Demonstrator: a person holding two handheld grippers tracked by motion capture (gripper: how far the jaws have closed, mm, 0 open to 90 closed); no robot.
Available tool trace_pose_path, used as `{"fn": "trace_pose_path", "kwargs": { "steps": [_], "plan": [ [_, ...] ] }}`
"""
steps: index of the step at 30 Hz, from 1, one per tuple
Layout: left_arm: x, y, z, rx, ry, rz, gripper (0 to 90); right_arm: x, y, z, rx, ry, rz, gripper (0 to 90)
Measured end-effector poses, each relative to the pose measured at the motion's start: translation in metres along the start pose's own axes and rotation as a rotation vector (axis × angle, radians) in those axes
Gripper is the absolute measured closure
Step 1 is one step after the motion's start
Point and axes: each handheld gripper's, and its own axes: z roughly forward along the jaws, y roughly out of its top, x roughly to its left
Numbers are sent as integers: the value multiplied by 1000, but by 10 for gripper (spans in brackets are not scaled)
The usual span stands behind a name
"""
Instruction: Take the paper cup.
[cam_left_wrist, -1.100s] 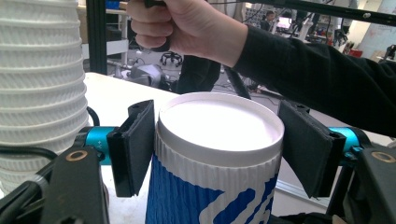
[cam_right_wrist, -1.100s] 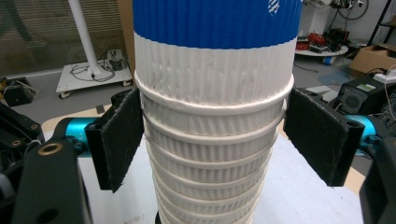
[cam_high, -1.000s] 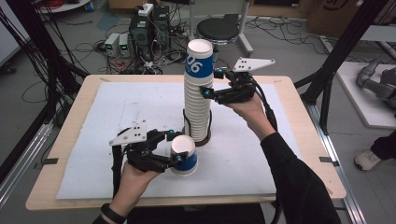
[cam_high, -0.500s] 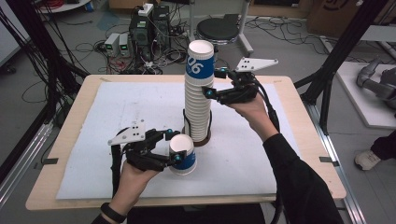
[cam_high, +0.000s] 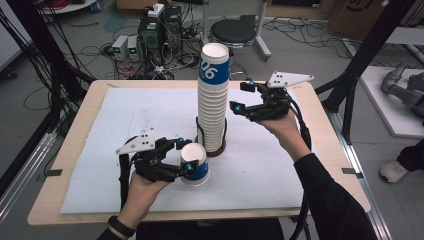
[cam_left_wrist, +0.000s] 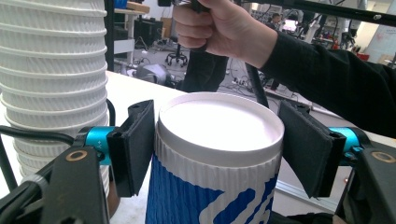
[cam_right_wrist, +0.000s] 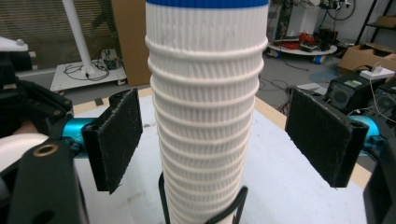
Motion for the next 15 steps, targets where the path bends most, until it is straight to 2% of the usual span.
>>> {"fn": "trace_pose_path", "kwargs": {
  "steps": [15],
  "plan": [
    [3, -5, 4, 2, -4, -3, 300, 15, -45, -25, 9, -5, 15, 194]
  ]
}}
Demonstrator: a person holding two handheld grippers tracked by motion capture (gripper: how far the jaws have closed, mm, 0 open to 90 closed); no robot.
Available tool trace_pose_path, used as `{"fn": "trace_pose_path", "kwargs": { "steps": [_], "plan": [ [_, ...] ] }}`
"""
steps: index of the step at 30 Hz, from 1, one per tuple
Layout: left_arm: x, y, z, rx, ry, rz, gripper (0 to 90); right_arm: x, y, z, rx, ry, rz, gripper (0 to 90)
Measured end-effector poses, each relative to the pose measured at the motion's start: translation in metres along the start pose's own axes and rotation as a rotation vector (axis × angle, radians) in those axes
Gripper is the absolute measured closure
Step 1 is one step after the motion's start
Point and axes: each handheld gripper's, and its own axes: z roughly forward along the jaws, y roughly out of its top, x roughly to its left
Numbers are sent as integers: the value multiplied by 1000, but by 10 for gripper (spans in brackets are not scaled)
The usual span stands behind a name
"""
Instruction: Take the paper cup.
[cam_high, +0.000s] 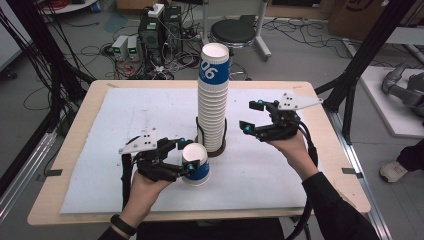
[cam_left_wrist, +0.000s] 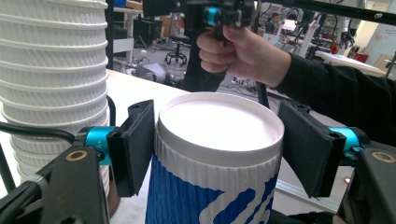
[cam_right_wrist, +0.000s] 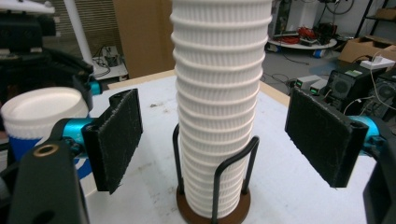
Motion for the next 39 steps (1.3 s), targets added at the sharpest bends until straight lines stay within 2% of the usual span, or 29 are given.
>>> {"fn": "trace_pose_path", "kwargs": {
  "steps": [8, 21, 32, 39],
  "plan": [
    [0, -3, 2, 0, -13, 4, 301, 12, -25, -7, -6, 5, 26, 195],
    [1, -6, 5, 2, -19, 13, 301, 26, -54, -13, -4, 17, 31, 195],
    [3, -8, 5, -1, -16, 17, 300, 28, -71, -17, 22, 12, 38, 195],
    [4, -10, 3, 0, -18, 18, 300, 27, -72, -14, 26, 14, 47, 195]
  ]
}}
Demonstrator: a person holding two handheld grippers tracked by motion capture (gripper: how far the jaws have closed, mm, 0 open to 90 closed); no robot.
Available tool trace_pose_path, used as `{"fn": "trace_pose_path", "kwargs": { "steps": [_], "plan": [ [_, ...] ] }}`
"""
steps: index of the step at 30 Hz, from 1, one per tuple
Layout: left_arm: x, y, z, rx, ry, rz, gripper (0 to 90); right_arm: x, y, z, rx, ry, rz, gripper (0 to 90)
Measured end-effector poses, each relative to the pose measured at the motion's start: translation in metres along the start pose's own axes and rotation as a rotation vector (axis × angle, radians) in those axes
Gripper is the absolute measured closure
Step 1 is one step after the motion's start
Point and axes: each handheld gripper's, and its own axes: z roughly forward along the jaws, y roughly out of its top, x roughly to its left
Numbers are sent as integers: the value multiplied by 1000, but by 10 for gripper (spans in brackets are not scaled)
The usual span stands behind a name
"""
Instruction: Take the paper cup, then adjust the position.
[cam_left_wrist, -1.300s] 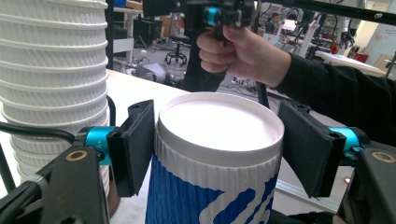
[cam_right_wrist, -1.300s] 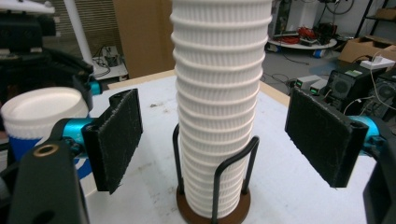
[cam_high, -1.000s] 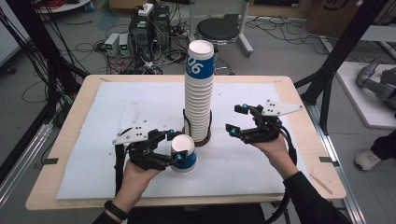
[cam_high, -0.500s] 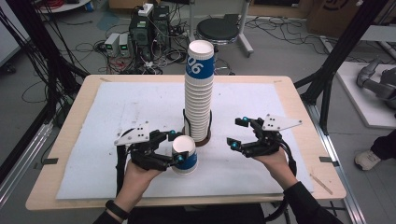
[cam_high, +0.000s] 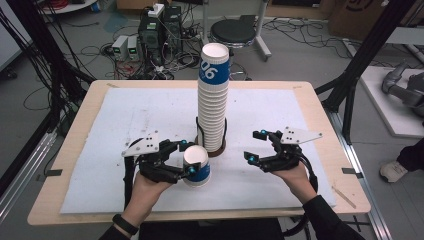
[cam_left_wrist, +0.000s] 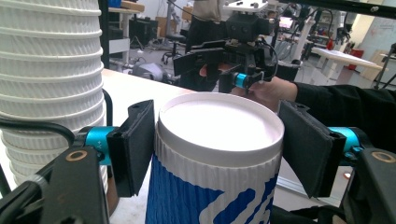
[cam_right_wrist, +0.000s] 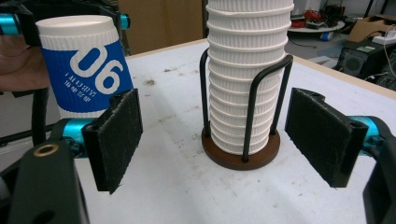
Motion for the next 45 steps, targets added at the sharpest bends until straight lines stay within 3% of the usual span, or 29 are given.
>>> {"fn": "trace_pose_path", "kwargs": {
  "steps": [14, 25, 45],
  "plan": [
    [0, 4, 4, -8, -16, 1, 300, 3, 0, -4, -12, 58, -20, 195],
    [-1, 10, 10, -29, -23, -13, 300, 11, 0, 1, 5, 139, -37, 194],
    [-7, 15, 27, -34, -43, 8, 300, 32, -5, 29, 51, 272, -35, 194]
  ]
}}
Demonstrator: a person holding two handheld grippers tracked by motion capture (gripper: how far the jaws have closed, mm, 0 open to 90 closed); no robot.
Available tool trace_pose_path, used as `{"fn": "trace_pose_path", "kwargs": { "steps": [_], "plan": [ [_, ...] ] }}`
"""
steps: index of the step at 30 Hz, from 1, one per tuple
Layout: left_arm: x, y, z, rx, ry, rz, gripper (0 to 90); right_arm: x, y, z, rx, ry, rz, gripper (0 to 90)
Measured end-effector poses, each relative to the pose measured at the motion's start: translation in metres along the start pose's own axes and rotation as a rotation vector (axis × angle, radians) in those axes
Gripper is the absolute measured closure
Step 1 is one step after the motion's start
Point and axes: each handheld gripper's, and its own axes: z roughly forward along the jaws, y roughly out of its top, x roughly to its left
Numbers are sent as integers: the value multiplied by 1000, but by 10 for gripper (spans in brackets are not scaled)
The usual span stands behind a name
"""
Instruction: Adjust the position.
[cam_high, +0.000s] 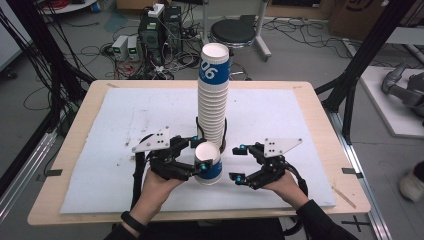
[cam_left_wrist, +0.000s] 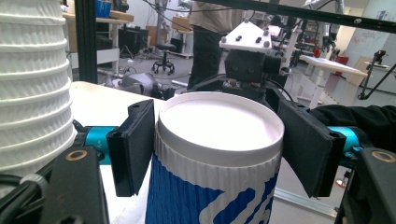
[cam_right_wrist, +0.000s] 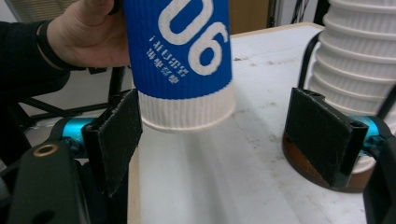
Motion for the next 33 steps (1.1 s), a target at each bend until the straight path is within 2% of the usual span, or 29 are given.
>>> {"fn": "trace_pose_path", "kwargs": {
  "steps": [9, 22, 33],
  "plan": [
    [-1, 1, 8, -2, -16, 4, 300, 5, 0, 10, 7, 34, 8, 194],
    [-5, 1, 27, -5, -53, 20, 301, 9, 1, 19, 19, 42, 12, 194],
    [-7, 0, 34, -23, -53, 26, 302, 9, 0, 22, 18, 36, 25, 172]
  ]
}}
